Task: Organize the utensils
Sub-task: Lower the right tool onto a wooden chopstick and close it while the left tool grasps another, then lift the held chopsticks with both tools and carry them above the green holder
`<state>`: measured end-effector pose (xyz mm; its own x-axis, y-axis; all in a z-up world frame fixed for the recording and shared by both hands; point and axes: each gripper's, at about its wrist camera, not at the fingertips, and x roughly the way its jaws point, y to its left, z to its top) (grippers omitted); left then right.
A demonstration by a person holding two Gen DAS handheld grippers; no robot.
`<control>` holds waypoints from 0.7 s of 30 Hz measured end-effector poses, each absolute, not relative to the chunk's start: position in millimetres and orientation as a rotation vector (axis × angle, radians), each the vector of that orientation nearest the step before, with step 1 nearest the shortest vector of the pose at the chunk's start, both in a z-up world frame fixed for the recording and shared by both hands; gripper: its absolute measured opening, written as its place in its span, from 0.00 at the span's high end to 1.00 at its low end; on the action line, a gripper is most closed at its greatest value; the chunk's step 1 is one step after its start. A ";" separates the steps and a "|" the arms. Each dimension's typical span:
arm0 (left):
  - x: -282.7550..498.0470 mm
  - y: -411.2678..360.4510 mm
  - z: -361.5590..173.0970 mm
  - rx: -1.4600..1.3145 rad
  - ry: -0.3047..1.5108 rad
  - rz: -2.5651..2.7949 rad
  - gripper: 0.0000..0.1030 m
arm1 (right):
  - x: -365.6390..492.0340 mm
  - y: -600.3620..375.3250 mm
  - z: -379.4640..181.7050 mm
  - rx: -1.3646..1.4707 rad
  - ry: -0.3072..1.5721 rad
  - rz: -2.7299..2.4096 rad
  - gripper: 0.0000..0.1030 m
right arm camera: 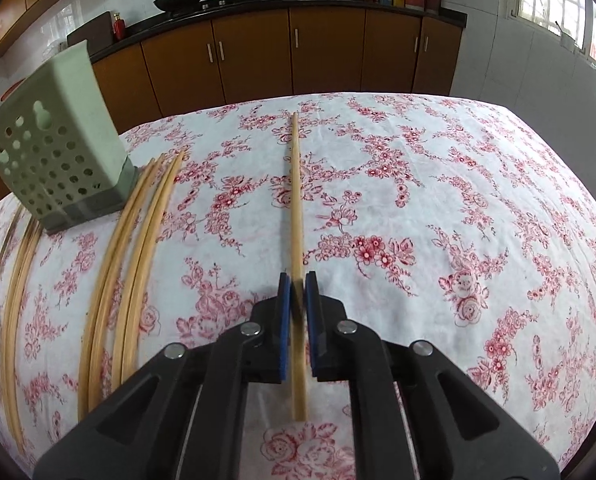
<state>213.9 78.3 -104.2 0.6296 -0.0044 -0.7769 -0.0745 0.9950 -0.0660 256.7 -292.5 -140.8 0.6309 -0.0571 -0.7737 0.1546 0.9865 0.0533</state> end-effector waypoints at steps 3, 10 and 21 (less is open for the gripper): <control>204.5 79.1 -104.4 -0.108 0.885 0.035 0.92 | 249.5 -292.2 -140.7 0.128 0.882 -0.116 0.91; 190.3 77.3 -106.9 -0.115 0.879 0.041 0.92 | 231.6 -284.5 -142.5 0.108 0.872 -0.116 0.91; 173.3 80.8 -93.7 -0.117 0.856 0.047 0.93 | 212.6 -287.8 -123.6 0.110 0.804 -0.103 0.92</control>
